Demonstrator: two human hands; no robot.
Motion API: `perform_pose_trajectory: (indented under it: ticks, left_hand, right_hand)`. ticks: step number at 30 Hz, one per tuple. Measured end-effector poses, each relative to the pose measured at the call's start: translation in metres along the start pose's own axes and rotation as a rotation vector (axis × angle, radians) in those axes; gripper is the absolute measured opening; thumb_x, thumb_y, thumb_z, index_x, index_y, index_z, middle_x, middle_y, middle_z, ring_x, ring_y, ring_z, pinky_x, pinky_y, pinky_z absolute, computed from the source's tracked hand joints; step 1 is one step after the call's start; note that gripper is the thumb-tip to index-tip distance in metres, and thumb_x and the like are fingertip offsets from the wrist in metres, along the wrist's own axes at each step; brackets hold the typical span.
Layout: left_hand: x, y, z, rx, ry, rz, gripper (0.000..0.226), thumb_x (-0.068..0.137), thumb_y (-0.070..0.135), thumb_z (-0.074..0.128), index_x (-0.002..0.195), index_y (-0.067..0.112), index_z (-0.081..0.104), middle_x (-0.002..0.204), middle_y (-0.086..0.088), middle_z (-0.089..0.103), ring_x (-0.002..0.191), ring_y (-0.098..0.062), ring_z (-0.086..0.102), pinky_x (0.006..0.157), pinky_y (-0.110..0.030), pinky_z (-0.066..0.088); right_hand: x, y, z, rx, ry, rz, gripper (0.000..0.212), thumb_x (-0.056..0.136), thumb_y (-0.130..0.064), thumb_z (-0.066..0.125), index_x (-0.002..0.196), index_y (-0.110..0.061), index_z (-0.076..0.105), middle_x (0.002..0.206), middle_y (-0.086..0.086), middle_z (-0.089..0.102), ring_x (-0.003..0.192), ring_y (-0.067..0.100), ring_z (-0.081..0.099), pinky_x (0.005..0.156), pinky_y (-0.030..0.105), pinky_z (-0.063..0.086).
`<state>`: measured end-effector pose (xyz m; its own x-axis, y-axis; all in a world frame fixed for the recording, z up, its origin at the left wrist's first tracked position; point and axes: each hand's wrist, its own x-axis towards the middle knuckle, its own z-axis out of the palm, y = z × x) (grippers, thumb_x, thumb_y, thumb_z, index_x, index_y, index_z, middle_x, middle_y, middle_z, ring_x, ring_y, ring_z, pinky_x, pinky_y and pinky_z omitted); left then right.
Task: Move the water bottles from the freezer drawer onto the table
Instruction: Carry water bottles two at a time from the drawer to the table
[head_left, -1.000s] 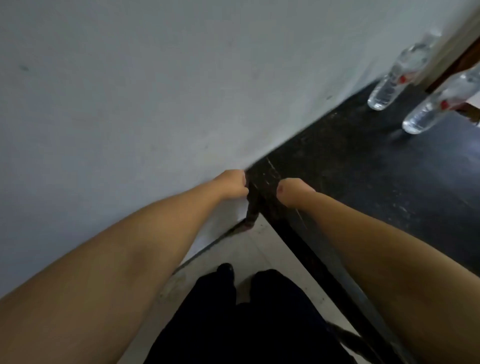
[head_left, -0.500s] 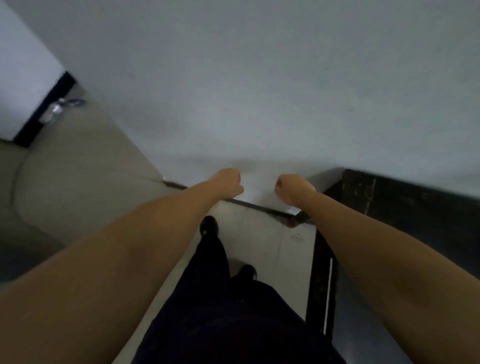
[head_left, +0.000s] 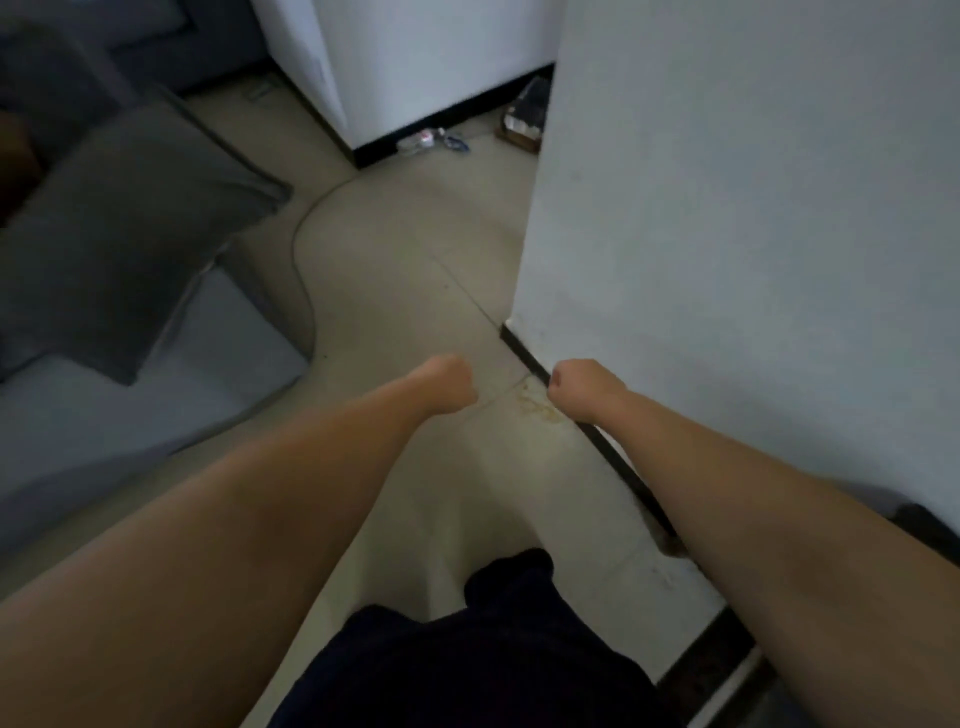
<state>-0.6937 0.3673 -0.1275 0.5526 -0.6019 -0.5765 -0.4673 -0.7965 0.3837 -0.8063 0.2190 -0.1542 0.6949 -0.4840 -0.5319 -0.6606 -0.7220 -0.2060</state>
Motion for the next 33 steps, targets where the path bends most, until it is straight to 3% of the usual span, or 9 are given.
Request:
perform_pose_trajectory:
  ticks: [6,11,15,26,30,33]
  left_hand:
    - [-0.077,-0.124,-0.006,-0.03,0.083,-0.089,0.031,0.09,0.016,0.05,0.112,0.0,0.064,0.119,-0.017,0.063,0.111,-0.031,0.058,0.089,-0.03,0.047]
    - [-0.161,-0.255,-0.011,-0.143,0.184,-0.316,0.029,0.089,0.018,0.054,0.112,0.003,0.063,0.118,-0.015,0.062,0.11,-0.03,0.058,0.088,-0.031,0.048]
    - [-0.229,-0.347,-0.004,-0.22,0.261,-0.516,0.032,0.091,0.019,0.055,0.116,0.0,0.062,0.12,-0.016,0.062,0.112,-0.03,0.058,0.089,-0.032,0.048]
    - [-0.348,-0.486,0.047,-0.539,0.404,-0.886,0.029,0.089,0.019,0.056,0.112,0.002,0.064,0.118,-0.017,0.064,0.111,-0.031,0.059,0.088,-0.032,0.048]
    - [-0.39,-0.539,0.052,-0.624,0.42,-1.039,0.03,0.09,0.018,0.055,0.112,0.0,0.064,0.117,-0.017,0.064,0.11,-0.031,0.06,0.084,-0.032,0.048]
    - [-0.414,-0.582,0.046,-0.709,0.478,-1.123,0.029,0.09,0.019,0.054,0.11,0.001,0.063,0.115,-0.017,0.063,0.106,-0.03,0.06,0.084,-0.033,0.049]
  right_hand:
    - [-0.024,-0.115,0.052,-0.125,-0.073,-0.142,0.035,0.095,-0.017,0.041,0.118,0.001,0.062,0.125,0.022,0.06,0.114,0.036,0.058,0.093,0.037,0.047]
    - [-0.05,-0.238,0.099,-0.22,-0.114,-0.318,0.035,0.095,-0.015,0.043,0.117,0.006,0.062,0.124,0.026,0.06,0.115,0.037,0.059,0.092,0.034,0.048]
    - [-0.071,-0.336,0.13,-0.283,-0.122,-0.492,0.034,0.091,-0.021,0.043,0.111,-0.002,0.065,0.121,0.022,0.063,0.111,0.034,0.061,0.086,0.032,0.049]
    - [-0.112,-0.539,0.211,-0.65,-0.256,-0.933,0.032,0.095,-0.02,0.042,0.113,-0.003,0.063,0.119,0.016,0.062,0.099,0.03,0.058,0.086,0.034,0.049]
    - [-0.126,-0.619,0.241,-0.778,-0.308,-1.05,0.022,0.093,-0.017,0.04,0.093,-0.008,0.059,0.1,0.015,0.057,0.085,0.027,0.052,0.072,0.031,0.043]
    - [-0.136,-0.685,0.257,-0.806,-0.313,-1.147,0.021,0.094,-0.018,0.041,0.097,-0.012,0.061,0.096,0.009,0.053,0.086,0.025,0.051,0.075,0.03,0.041]
